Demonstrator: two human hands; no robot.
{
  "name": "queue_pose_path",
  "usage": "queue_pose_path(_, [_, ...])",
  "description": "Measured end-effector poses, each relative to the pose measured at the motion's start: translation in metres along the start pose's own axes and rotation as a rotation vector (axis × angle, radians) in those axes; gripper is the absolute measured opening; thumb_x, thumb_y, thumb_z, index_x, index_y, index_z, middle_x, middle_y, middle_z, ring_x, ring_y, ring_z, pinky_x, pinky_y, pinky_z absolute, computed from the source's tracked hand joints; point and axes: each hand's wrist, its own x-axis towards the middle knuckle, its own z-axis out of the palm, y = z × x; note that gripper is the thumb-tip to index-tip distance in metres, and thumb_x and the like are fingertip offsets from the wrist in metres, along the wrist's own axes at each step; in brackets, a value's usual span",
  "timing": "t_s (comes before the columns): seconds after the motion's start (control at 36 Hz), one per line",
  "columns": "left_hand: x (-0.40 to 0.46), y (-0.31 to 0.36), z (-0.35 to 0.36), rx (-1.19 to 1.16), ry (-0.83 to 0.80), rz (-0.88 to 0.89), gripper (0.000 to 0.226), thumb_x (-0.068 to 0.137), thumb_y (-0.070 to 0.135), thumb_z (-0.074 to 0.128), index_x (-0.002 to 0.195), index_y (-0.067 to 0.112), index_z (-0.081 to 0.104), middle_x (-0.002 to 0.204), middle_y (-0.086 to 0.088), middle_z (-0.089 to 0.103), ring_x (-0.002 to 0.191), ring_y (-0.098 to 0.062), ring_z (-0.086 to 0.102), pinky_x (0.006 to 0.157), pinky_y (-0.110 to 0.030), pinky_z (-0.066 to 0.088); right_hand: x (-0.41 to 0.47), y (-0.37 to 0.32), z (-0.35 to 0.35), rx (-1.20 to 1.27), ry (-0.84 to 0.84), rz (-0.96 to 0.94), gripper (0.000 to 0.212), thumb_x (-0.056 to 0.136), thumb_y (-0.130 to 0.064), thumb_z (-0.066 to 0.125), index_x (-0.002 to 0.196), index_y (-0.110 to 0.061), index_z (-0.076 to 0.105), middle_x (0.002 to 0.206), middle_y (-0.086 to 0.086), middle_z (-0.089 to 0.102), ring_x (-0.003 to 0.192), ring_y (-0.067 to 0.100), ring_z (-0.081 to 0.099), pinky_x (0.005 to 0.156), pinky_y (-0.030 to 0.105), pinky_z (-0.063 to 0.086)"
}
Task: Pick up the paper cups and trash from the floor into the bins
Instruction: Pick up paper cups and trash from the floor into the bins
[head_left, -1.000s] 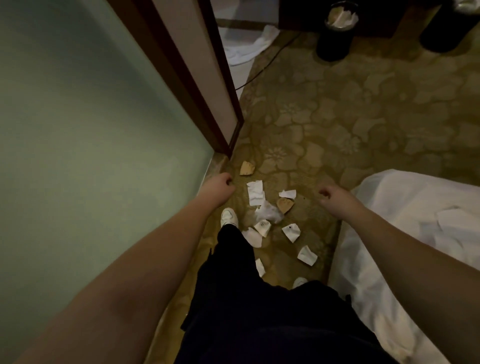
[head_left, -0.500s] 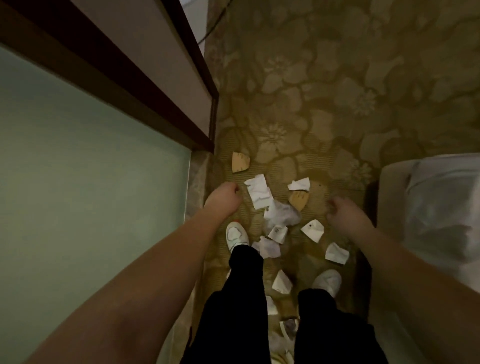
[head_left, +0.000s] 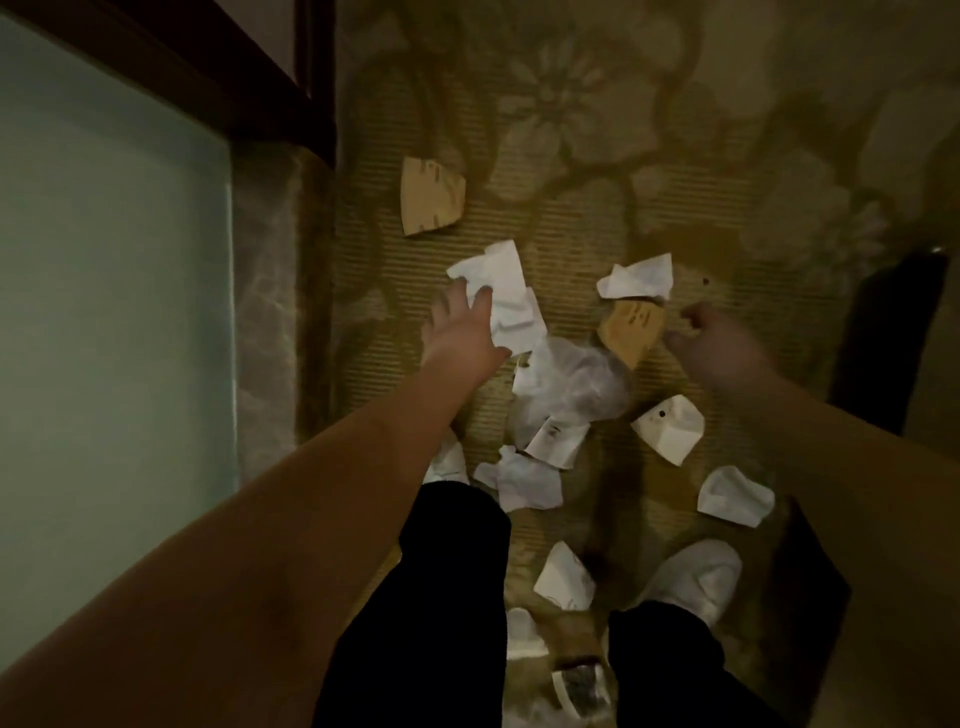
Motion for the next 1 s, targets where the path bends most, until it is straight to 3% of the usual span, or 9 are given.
queue_pose_path(0.17, [0.063,0.007,0.040,0.066,0.024,0.001,0.113,0.080,0.060,0.071,0.157,0.029,-0.005,0.164,-0.011,-0.017,0.149,-0.044,-0.005,0.119,-0.058,0.011,0.064,-0.005,0.034,0.003,0.072,-0.053,0.074,0.088,-0.046,0.068,0.148,-0.013,0.040,0.148,0.016,0.044,0.134,0.034,0.045,0.110,0.043,0.037])
queue_pose_path(0.25, [0.084,0.009,0.055,0.105,0.039,0.012,0.109,0.083,0.062,0.066,0.157,0.030,-0.008,0.164,-0.011,-0.017,0.149,-0.043,-0.006,0.118,-0.059,0.016,0.090,-0.012,0.046,-0.039,0.130,-0.093,0.084,0.086,-0.048,0.070,0.151,-0.010,0.034,0.151,0.020,0.039,0.137,0.036,0.040,0.111,0.042,0.033])
queue_pose_path(0.31, [0.090,0.007,0.061,0.167,0.089,0.039,0.100,0.086,0.065,0.059,0.157,0.028,-0.001,0.164,-0.015,-0.007,0.148,-0.044,0.003,0.116,-0.058,0.019,0.101,-0.018,0.052,-0.046,0.131,-0.070,0.085,0.086,-0.051,0.070,0.150,-0.010,0.033,0.151,0.020,0.037,0.137,0.037,0.038,0.110,0.043,0.033])
queue_pose_path(0.44, [0.096,0.000,0.064,0.229,0.212,0.190,0.075,0.089,0.053,0.061,0.145,0.011,0.034,0.150,-0.016,0.031,0.135,-0.035,0.033,0.104,-0.049,0.037,0.118,-0.026,0.057,-0.111,0.236,-0.048,0.068,0.088,-0.048,0.066,0.138,-0.010,0.043,0.142,0.021,0.040,0.128,0.039,0.044,0.106,0.048,0.038])
queue_pose_path(0.64, [0.102,-0.009,0.062,-0.132,0.256,0.251,0.023,0.093,0.010,0.054,0.112,0.002,0.064,0.127,-0.017,0.057,0.120,-0.030,0.049,0.097,-0.028,0.032,0.122,-0.029,0.049,-0.165,0.197,-0.181,0.033,0.097,-0.024,0.058,0.121,-0.002,0.056,0.125,0.024,0.055,0.113,0.042,0.055,0.093,0.046,0.043])
queue_pose_path(0.78, [0.088,-0.012,0.041,-0.184,0.412,0.197,0.022,0.087,0.015,0.055,0.104,0.013,0.070,0.112,-0.008,0.061,0.112,-0.030,0.049,0.087,-0.038,0.038,0.105,-0.039,0.048,-0.040,0.186,-0.227,0.028,0.097,-0.021,0.056,0.119,-0.004,0.061,0.119,0.020,0.061,0.109,0.037,0.057,0.085,0.037,0.042])
queue_pose_path(0.89, [0.091,-0.017,-0.001,-0.247,0.553,0.101,0.029,0.088,0.019,0.058,0.114,0.020,0.071,0.128,-0.005,0.054,0.122,-0.028,0.039,0.092,-0.035,0.029,0.087,-0.050,0.041,0.227,0.166,-0.203,0.024,0.098,-0.028,0.058,0.118,-0.016,0.062,0.105,-0.001,0.059,0.097,0.018,0.054,0.081,0.030,0.040])
queue_pose_path(1.0, [0.114,-0.034,-0.045,-0.294,0.613,-0.045,0.029,0.091,0.020,0.054,0.115,0.025,0.069,0.149,-0.001,0.037,0.132,-0.027,0.030,0.104,-0.039,0.026,0.074,-0.041,0.038,0.360,0.152,-0.183,0.011,0.097,-0.031,0.060,0.108,-0.028,0.059,0.104,-0.003,0.061,0.096,0.019,0.059,0.080,0.037,0.049])
